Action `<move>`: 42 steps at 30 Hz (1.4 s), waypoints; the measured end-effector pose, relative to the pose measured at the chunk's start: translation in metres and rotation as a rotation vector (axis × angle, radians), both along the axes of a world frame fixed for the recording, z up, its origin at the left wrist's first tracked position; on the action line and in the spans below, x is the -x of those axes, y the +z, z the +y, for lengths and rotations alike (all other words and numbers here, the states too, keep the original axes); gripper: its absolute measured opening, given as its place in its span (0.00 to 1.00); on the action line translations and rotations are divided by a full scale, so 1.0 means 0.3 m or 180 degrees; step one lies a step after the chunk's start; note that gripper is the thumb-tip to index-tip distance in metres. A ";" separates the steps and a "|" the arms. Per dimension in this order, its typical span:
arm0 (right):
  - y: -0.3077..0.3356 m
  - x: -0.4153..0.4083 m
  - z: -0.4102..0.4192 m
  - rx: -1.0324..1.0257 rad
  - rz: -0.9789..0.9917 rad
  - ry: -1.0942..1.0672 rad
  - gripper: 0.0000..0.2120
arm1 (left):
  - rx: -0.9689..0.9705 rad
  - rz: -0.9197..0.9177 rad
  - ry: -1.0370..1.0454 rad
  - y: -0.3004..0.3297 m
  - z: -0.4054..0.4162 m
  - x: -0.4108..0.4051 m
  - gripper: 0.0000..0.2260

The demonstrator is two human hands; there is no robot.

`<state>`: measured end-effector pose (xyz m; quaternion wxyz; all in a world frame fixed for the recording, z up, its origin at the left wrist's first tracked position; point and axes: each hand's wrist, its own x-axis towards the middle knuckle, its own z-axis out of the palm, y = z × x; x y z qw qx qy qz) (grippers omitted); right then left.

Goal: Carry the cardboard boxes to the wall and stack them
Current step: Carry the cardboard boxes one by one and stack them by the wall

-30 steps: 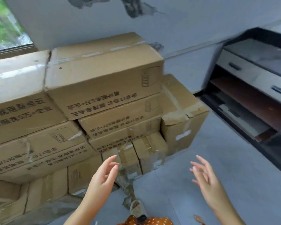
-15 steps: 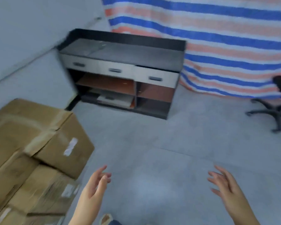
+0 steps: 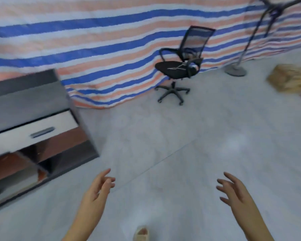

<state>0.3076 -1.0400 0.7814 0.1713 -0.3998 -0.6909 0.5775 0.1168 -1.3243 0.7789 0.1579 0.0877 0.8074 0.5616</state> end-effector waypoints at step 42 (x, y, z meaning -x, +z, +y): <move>-0.043 -0.442 1.675 0.0391 -0.0209 -0.2456 0.40 | -0.0135 -0.0877 -0.2127 -0.010 2.481 0.043 0.12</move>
